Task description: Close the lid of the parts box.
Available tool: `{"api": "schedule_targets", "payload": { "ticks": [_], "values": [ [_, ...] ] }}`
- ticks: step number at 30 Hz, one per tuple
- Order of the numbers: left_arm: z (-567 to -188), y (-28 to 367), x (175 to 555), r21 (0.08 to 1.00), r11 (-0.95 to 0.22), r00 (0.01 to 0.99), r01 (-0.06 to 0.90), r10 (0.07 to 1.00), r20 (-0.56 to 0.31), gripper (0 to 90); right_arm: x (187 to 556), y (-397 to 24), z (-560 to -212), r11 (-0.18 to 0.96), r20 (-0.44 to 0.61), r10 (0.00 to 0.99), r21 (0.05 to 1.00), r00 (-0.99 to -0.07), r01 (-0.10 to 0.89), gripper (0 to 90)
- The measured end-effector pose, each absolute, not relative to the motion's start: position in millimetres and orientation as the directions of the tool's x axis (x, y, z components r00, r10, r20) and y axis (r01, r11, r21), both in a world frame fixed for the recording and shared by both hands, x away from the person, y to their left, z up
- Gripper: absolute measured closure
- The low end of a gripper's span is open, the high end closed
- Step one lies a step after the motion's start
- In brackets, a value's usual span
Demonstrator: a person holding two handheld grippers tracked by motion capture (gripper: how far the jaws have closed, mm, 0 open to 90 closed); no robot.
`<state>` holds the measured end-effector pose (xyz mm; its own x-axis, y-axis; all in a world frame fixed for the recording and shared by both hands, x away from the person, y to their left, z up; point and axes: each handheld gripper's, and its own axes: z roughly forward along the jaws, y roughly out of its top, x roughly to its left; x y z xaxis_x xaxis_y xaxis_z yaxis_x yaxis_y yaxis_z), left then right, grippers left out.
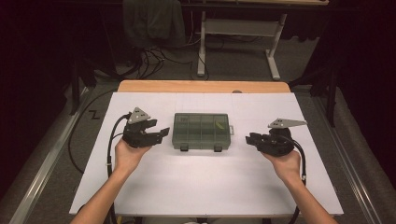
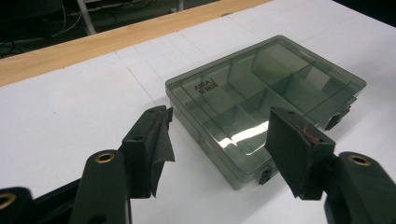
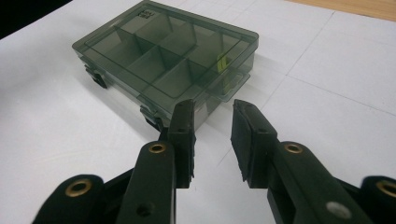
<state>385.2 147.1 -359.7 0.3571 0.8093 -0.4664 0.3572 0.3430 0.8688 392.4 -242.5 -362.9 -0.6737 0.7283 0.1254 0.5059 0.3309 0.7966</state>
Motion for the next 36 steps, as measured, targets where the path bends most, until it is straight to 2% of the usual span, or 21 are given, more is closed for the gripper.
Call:
{"api": "schedule_targets", "payload": {
  "ticks": [7,14,27,36],
  "values": [
    [-362.3,150.7,378.2,0.868,0.361,0.342,0.342,0.812,-0.473,37.4,384.5,-251.7,-364.9,0.304,0.137,0.734,0.810,-0.665,0.502,69.1],
    [-357.5,160.0,368.8,0.845,0.429,0.329,0.320,0.786,-0.524,37.8,371.1,-260.9,-368.4,0.279,0.140,0.728,0.834,-0.671,0.476,67.4],
    [-365.5,162.2,351.0,0.875,0.407,0.367,0.263,0.796,-0.481,36.4,350.3,-280.9,-379.9,0.234,0.152,0.741,0.854,-0.654,0.464,62.2],
    [-375.5,167.5,343.1,0.865,0.432,0.356,0.254,0.790,-0.499,36.0,341.7,-289.0,-388.4,0.209,0.151,0.751,0.869,-0.643,0.448,57.6]
  ]
}}
